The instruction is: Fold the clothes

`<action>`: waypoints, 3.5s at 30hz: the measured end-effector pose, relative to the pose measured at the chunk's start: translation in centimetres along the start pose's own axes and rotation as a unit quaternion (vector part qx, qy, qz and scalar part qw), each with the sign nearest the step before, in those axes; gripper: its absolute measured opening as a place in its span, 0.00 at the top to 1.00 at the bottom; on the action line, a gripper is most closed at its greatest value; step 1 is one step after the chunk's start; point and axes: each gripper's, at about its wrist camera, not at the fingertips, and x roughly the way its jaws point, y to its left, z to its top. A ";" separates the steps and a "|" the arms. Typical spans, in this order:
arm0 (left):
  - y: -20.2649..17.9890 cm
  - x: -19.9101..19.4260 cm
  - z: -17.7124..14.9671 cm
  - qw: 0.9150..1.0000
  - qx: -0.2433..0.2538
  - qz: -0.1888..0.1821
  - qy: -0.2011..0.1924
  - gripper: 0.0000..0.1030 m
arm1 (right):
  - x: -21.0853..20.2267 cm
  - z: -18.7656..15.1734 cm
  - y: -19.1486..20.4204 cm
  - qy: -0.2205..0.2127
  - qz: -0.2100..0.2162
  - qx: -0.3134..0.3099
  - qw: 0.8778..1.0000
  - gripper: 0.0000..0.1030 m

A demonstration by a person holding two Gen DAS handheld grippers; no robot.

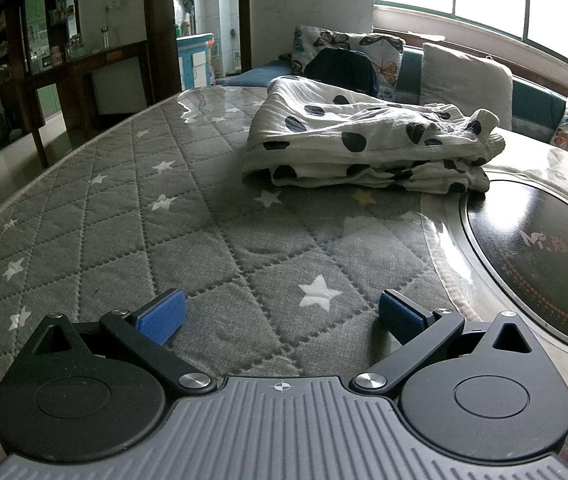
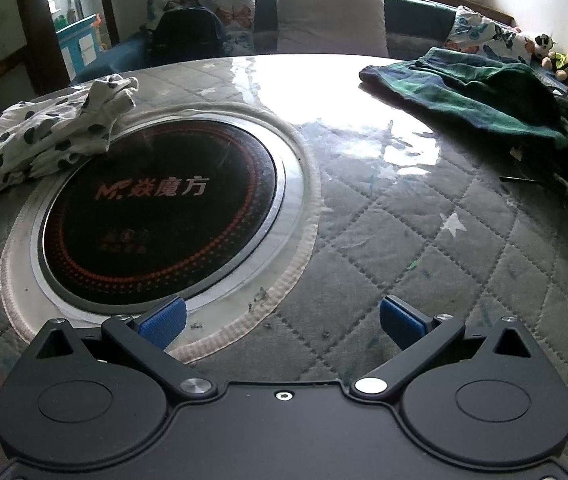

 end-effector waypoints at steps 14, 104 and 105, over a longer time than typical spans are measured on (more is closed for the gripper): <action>0.0 0.0 0.0 1.000 0.000 0.000 0.000 0.00 | 0.3 -0.1 -0.3 -0.003 -0.050 -0.009 0.999 0.00; 0.0 0.0 0.0 1.000 0.000 0.000 0.000 0.00 | 1.9 -1.8 -1.3 -0.101 -0.046 0.006 0.994 0.00; 0.0 0.0 0.0 1.000 0.000 0.000 0.000 0.00 | 1.9 -1.8 -1.3 -0.101 -0.046 0.006 0.994 0.00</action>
